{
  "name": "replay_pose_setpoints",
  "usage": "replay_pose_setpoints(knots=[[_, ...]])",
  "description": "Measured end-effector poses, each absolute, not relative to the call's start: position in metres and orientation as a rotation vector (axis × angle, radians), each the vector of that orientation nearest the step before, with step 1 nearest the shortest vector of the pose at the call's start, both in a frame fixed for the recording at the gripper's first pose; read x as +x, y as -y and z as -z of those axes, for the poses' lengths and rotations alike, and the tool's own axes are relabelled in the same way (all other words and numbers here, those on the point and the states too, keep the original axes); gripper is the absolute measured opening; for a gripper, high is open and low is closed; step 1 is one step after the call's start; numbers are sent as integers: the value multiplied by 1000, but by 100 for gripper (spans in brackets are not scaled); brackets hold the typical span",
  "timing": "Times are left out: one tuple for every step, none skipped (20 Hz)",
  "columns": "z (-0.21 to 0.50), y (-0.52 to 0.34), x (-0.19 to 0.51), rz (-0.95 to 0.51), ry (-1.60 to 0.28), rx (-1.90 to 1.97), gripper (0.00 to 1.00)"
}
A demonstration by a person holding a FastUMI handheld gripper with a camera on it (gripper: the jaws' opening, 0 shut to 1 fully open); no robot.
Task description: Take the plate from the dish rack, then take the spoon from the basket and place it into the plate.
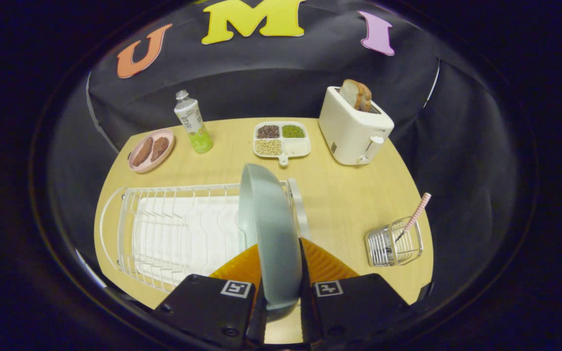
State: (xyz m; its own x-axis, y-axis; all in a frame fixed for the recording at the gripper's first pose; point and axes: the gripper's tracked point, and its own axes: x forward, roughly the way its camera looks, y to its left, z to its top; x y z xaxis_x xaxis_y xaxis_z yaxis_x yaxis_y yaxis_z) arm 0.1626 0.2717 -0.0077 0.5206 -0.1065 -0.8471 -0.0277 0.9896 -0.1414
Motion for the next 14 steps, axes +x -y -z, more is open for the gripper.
replay_pose_setpoints(knots=[[7,-273,161,56,-1027,-154,33],[6,-273,160,66,-1030,-166,33],[4,-273,160,72,-1030,-177,33],[1,-273,161,79,-1026,-196,34],[-2,-269,161,96,-1018,-223,34],[-10,-266,165,113,-993,-257,34],[-17,-266,167,116,-974,-291,33],[-24,-266,166,117,-954,-314,33],[-31,-269,165,105,-936,-326,32],[-36,-273,162,85,-924,-326,33],[-38,-276,157,61,-918,-310,32],[-39,-280,151,37,-919,-295,32],[-39,-281,145,13,-920,-280,32],[-39,-284,137,-15,-924,-261,32]])
